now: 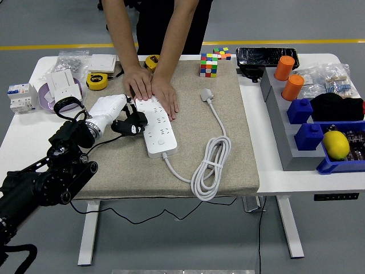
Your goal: Pick up the plug,place it near the board,insert it into the board,press the button
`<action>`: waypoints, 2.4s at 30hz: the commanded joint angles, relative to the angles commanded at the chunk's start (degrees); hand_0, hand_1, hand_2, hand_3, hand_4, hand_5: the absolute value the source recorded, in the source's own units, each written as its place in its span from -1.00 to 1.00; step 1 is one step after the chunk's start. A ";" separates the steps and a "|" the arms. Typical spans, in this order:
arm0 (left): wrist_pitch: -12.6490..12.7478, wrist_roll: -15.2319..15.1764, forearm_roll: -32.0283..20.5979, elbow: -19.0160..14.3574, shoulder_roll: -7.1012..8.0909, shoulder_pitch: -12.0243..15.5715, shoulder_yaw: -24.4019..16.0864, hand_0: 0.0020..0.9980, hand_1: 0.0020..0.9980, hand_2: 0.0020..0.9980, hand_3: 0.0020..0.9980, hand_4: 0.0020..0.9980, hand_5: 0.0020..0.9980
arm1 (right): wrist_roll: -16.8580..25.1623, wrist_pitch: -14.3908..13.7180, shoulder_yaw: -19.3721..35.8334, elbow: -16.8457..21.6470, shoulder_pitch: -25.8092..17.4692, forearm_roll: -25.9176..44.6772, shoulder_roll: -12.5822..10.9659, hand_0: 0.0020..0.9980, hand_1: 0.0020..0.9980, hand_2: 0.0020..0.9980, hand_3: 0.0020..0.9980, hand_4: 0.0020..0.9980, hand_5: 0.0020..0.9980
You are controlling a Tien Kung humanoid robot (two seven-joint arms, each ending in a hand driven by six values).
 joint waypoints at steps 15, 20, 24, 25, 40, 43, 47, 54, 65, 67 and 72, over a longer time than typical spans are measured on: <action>-1.20 0.40 0.22 -0.31 0.54 -0.33 1.20 0.48 0.28 -0.15 -0.19 -0.15 -1.00 | -0.01 -0.02 -0.07 0.00 0.06 0.15 -0.04 0.24 0.16 0.23 0.07 0.77 0.18; -1.60 0.49 0.48 -0.27 0.62 -0.51 1.46 0.48 0.29 -0.14 -0.19 -0.14 -1.00 | 0.02 -0.03 -0.11 0.00 0.09 0.26 -0.01 0.24 0.16 0.23 0.07 0.77 0.18; -1.95 0.54 0.33 -0.38 0.77 -0.74 1.87 0.48 0.29 -0.14 -0.19 -0.14 -1.00 | 0.02 -0.06 -0.06 0.00 0.13 0.30 -0.06 0.24 0.16 0.23 0.07 0.77 0.18; -2.03 0.55 0.29 -0.48 0.79 -0.79 1.90 0.48 0.29 -0.14 -0.19 -0.14 -1.00 | 0.01 -0.06 -0.04 0.00 0.13 0.30 -0.07 0.24 0.16 0.23 0.07 0.77 0.18; -3.91 1.55 4.82 -1.58 1.78 -3.73 3.58 0.48 0.32 -0.11 -0.17 -0.11 -1.00 | 0.01 -0.10 -0.02 0.00 0.32 0.58 -0.14 0.24 0.16 0.23 0.07 0.77 0.18; -4.80 1.78 5.07 -1.61 2.24 -4.40 4.45 0.48 0.32 -0.11 -0.17 -0.11 -1.00 | 0.04 -0.13 -0.04 0.00 0.34 0.68 -0.16 0.24 0.16 0.23 0.07 0.77 0.18; -6.89 2.31 5.58 -2.55 3.16 -5.30 5.87 0.48 0.33 -0.10 -0.17 -0.11 -1.00 | 0.04 -0.13 0.01 0.00 0.33 0.70 -0.19 0.24 0.16 0.22 0.07 0.77 0.18; -9.16 2.70 5.96 -3.32 3.90 -6.37 7.34 0.48 0.34 -0.09 -0.17 -0.12 -1.00 | 0.05 -0.14 -0.03 0.00 0.47 0.80 -0.35 0.24 0.16 0.23 0.08 0.77 0.18; -9.04 2.57 5.52 -3.03 3.71 -6.63 9.29 0.49 0.34 -0.07 -0.17 -0.11 -1.00 | 0.01 -0.09 -0.06 0.00 0.51 0.62 -0.45 0.24 0.17 0.22 0.08 0.77 0.18; -8.96 2.57 5.55 -2.98 3.55 -6.59 9.49 0.49 0.34 -0.07 -0.17 -0.11 -1.00 | -0.03 -0.08 0.00 0.00 0.47 0.49 -0.46 0.24 0.17 0.22 0.08 0.77 0.18; -8.81 2.50 5.65 -2.81 3.42 -6.46 9.76 0.48 0.35 -0.07 -0.17 -0.10 -1.00 | 0.02 -0.07 -0.17 0.00 0.45 0.56 -0.46 0.24 0.16 0.22 0.07 0.77 0.18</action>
